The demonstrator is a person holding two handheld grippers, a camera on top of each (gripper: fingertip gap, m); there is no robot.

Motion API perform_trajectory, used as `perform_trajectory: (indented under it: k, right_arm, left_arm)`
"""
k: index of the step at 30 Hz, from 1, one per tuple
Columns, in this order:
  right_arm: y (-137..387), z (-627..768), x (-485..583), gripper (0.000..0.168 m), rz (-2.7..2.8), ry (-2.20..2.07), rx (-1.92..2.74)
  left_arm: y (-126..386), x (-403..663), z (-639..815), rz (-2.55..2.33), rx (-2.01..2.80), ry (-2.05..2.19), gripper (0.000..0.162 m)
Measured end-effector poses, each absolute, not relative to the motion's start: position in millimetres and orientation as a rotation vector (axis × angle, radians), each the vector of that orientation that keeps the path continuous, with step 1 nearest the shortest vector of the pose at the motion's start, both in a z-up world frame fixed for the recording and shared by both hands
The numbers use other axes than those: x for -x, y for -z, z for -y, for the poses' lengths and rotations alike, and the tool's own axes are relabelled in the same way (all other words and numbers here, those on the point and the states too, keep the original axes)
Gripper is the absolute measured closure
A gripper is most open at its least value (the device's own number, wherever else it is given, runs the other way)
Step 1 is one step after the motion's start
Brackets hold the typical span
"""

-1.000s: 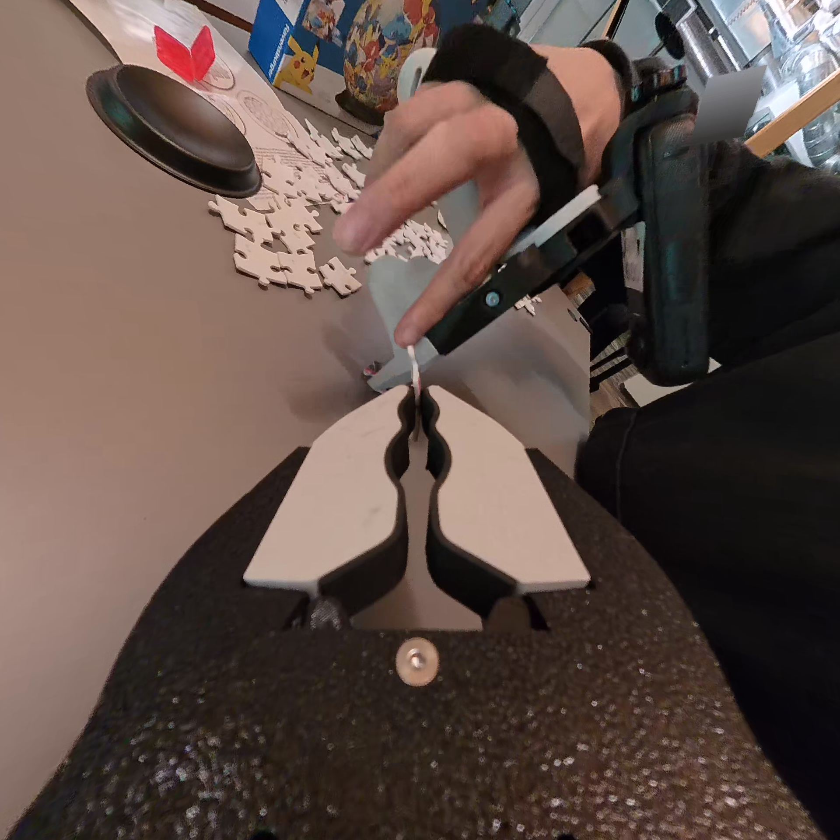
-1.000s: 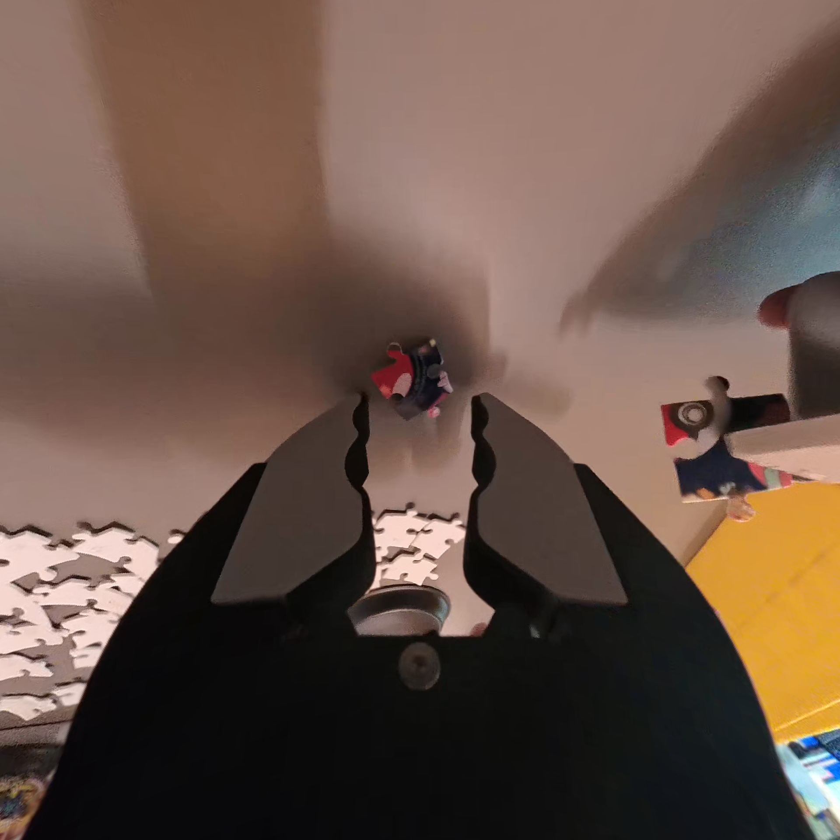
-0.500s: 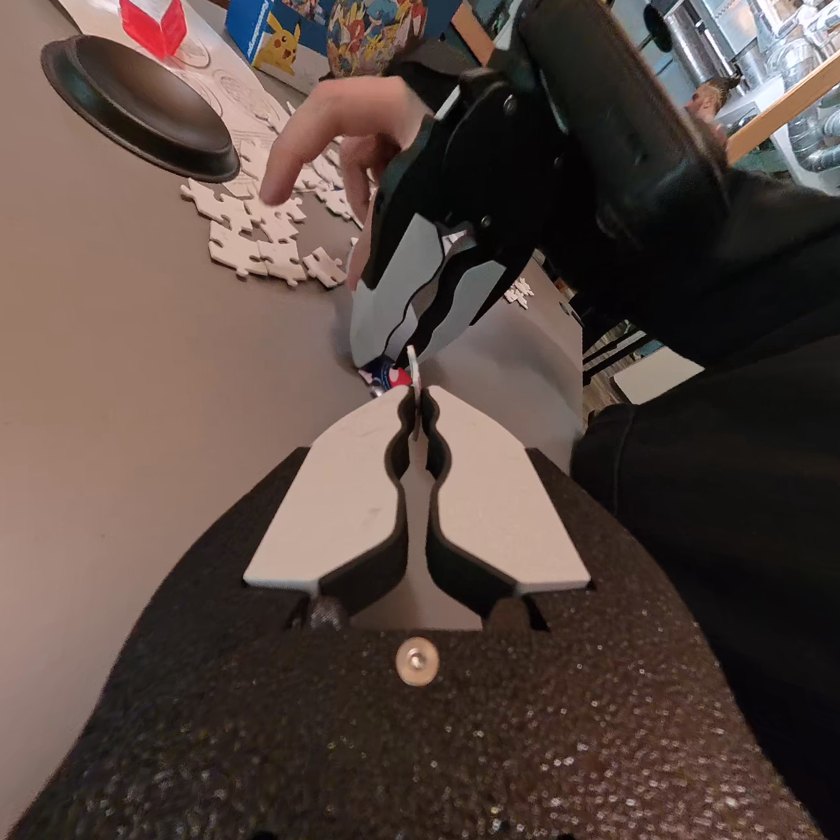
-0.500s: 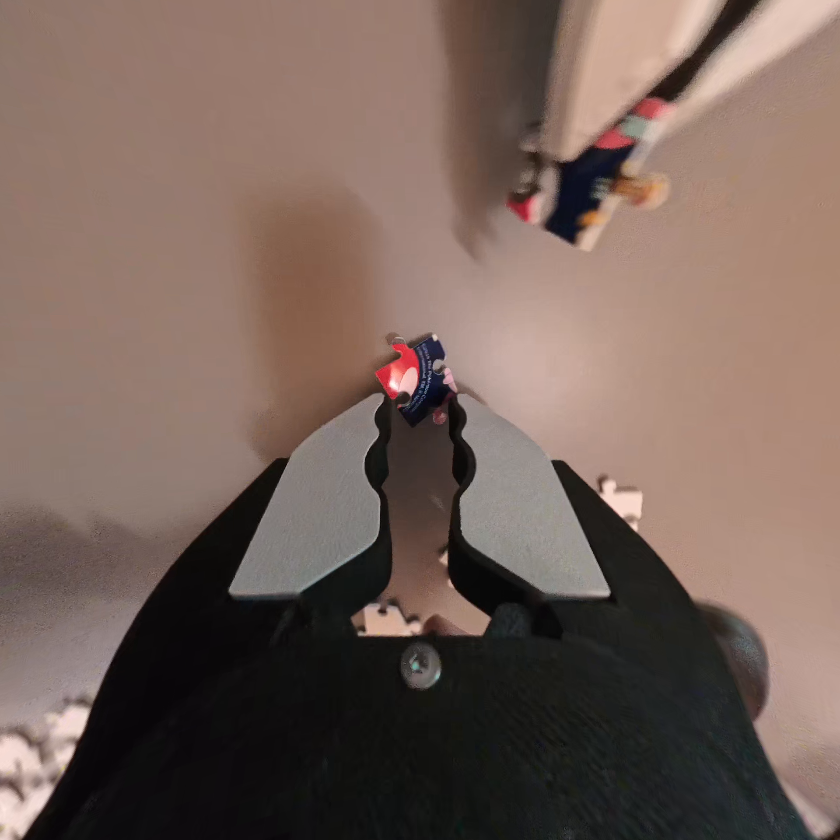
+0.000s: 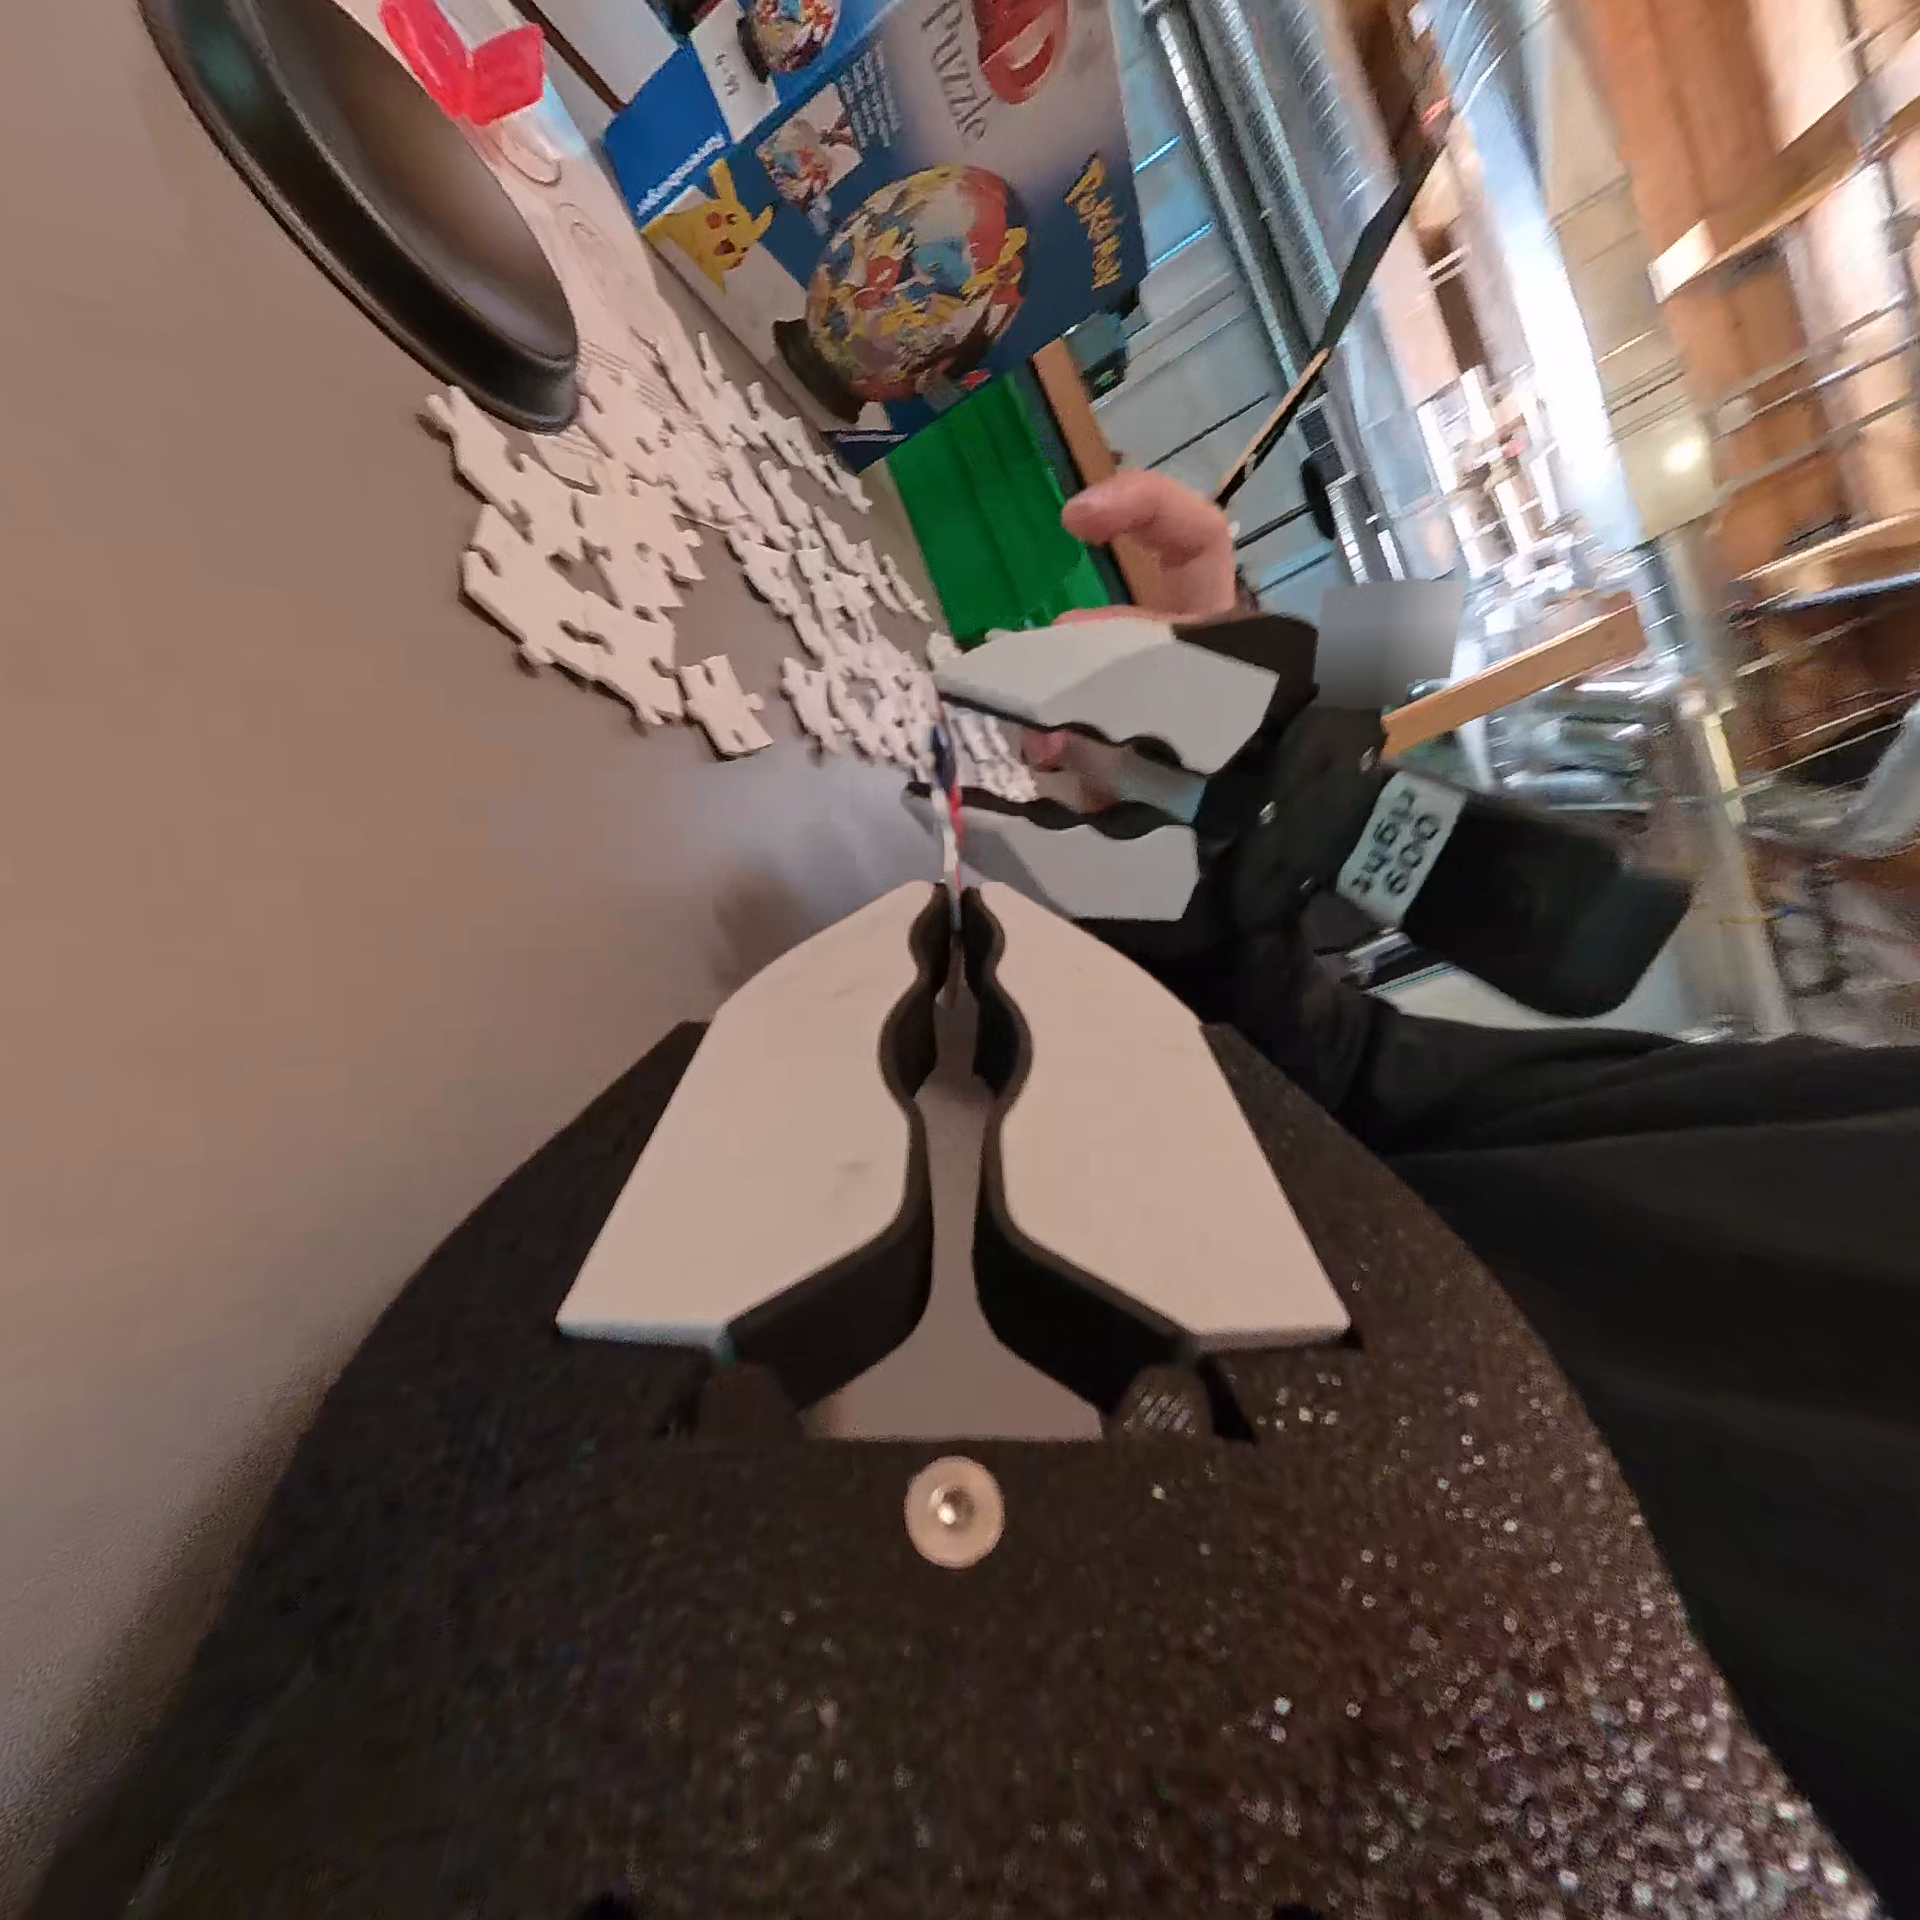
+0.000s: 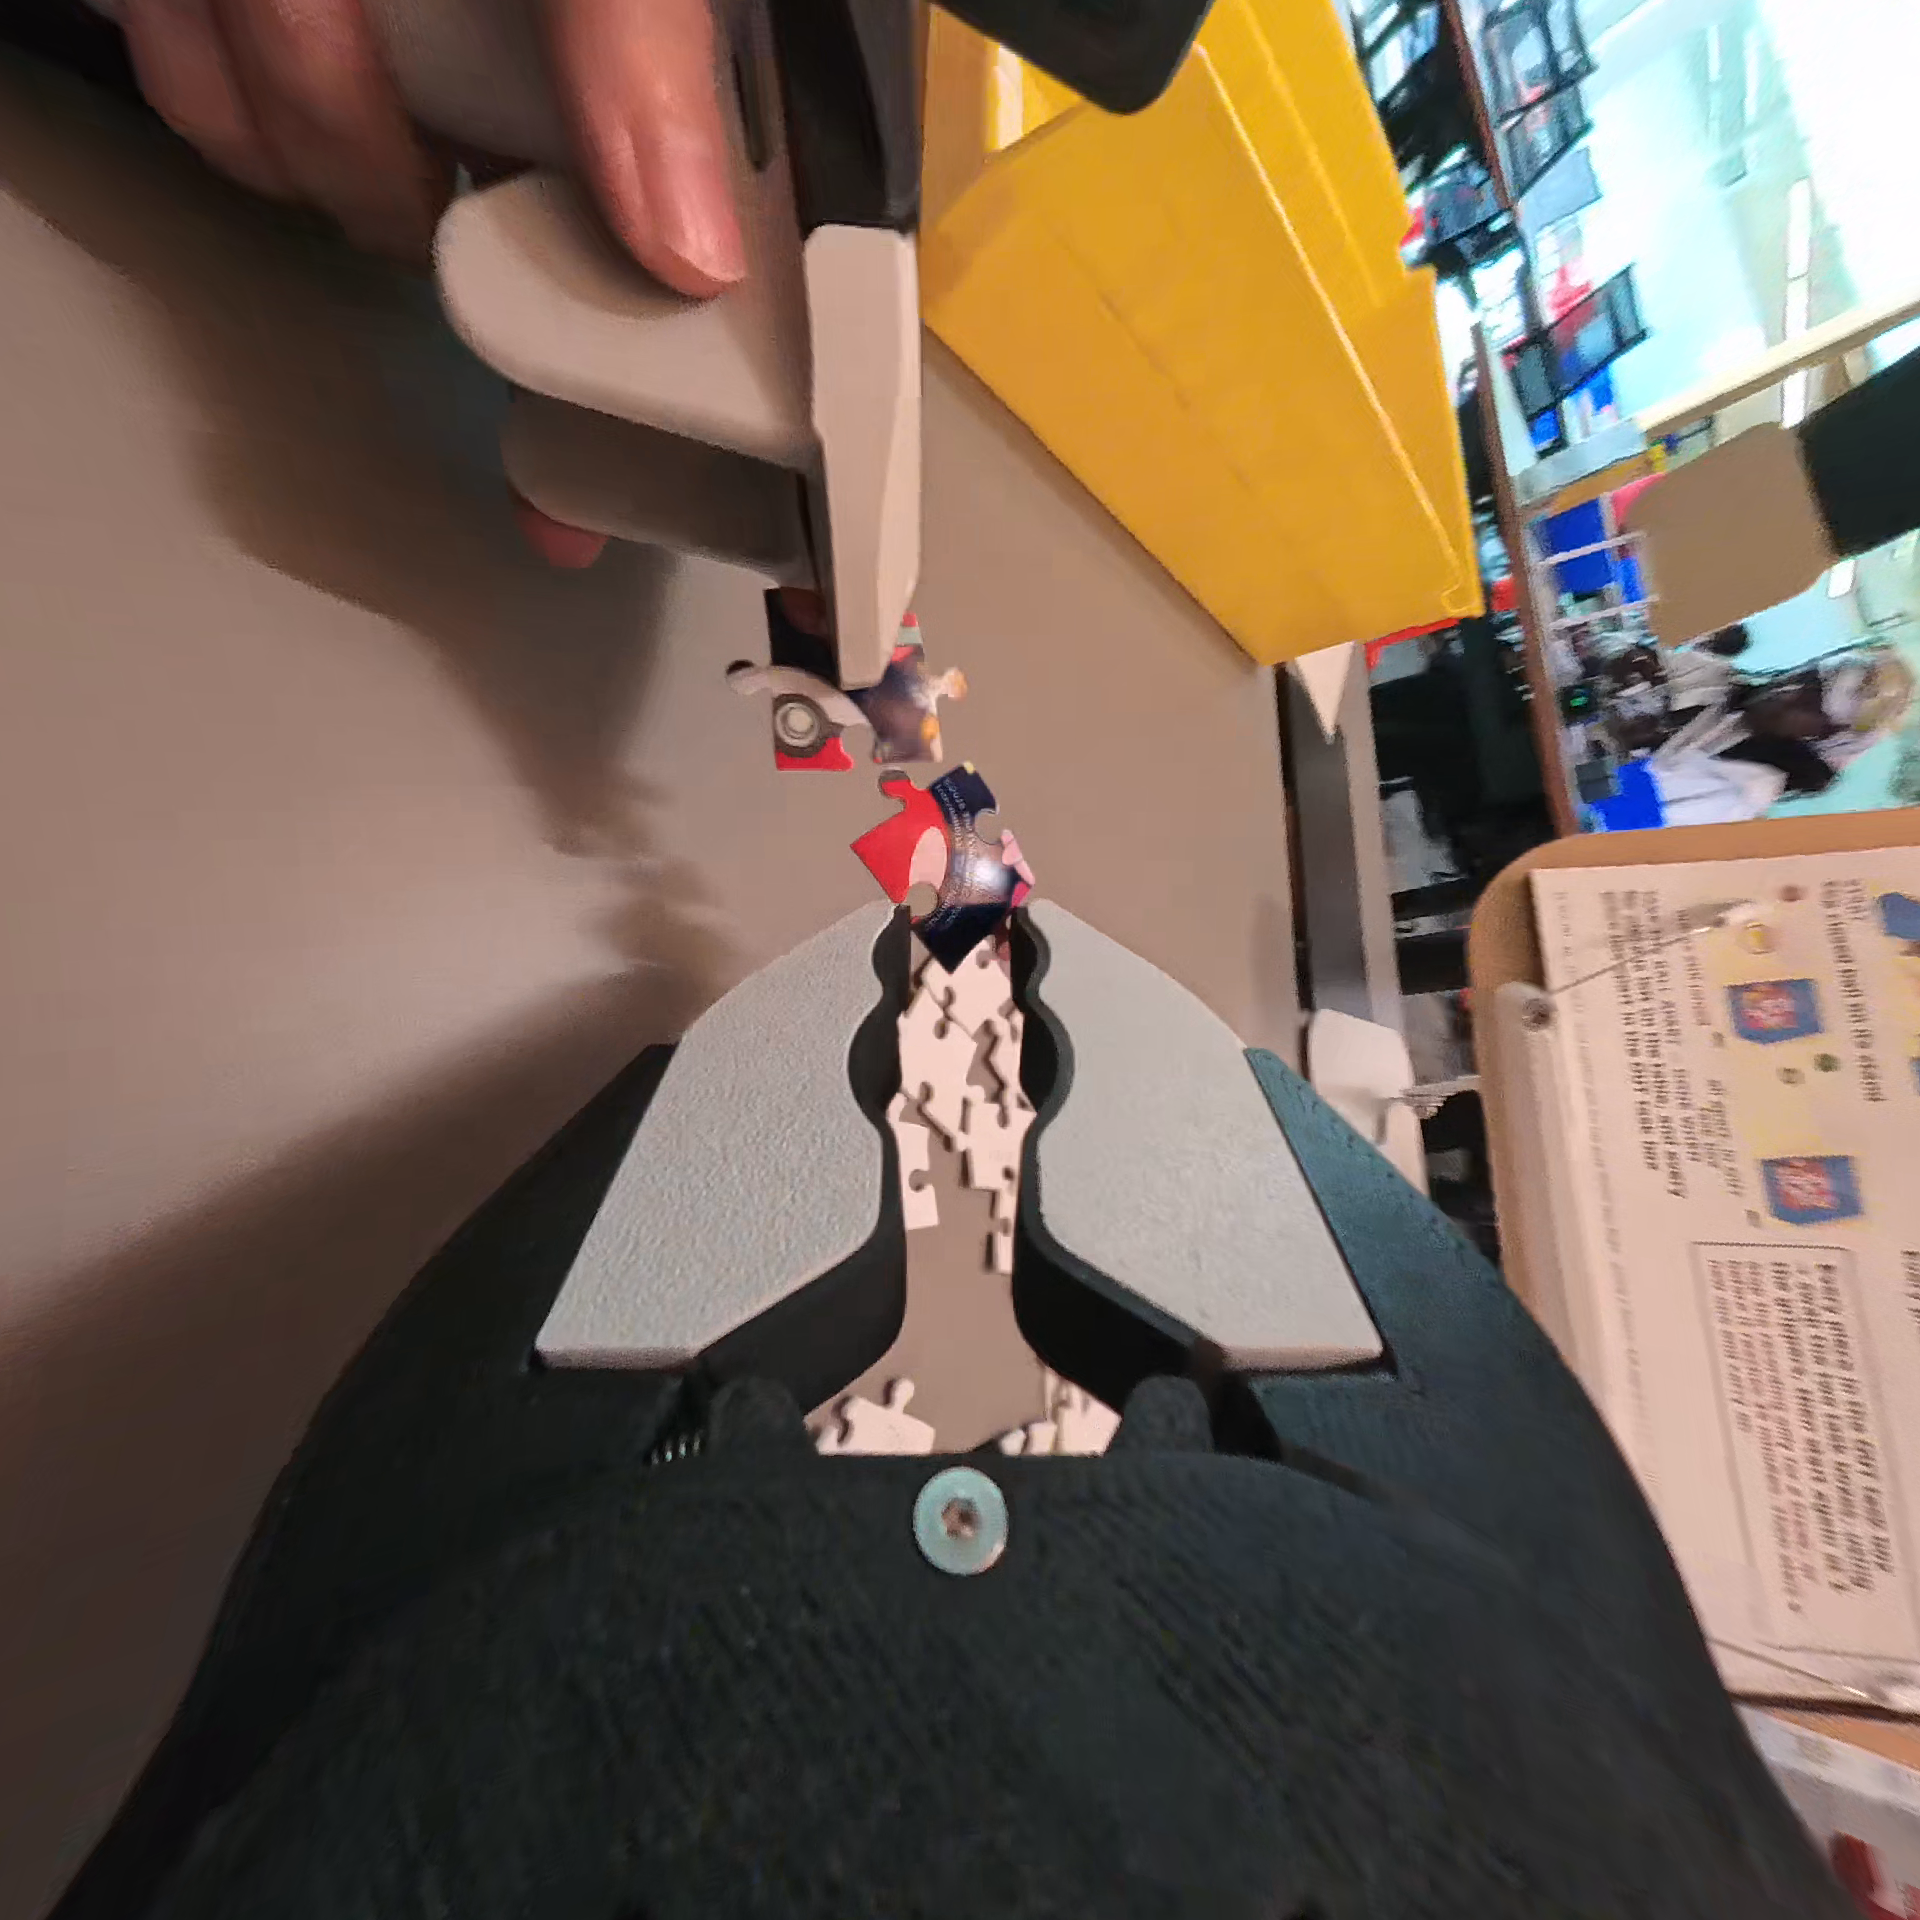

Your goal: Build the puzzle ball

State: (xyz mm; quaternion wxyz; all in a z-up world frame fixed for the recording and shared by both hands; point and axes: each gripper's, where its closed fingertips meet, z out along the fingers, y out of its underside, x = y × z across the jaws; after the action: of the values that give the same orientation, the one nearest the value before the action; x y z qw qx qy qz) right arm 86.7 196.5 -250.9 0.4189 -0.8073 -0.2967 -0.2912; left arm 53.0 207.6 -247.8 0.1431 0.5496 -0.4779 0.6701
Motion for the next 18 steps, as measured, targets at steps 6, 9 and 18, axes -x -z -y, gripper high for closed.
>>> perform_trajectory:
  k: [6, 9, 18]
  right_arm:
    - [243.7, -201.1, -86.6, 0.150, 0.736, 0.834, 1.963]
    - [234.7, -202.3, -90.0, 0.154, 0.633, 0.806, 1.937]
    - [244.2, -206.6, -86.8, 0.166, 0.635, 0.789, 1.947]
  left_arm:
    - [242.3, -58.6, -207.4, 1.288, -1.598, -1.981, 0.161]
    - [242.1, -62.8, -214.2, 1.279, -1.651, -2.007, 0.161]
    - [244.7, -69.8, -219.3, 1.199, -1.706, -2.016, 0.161]
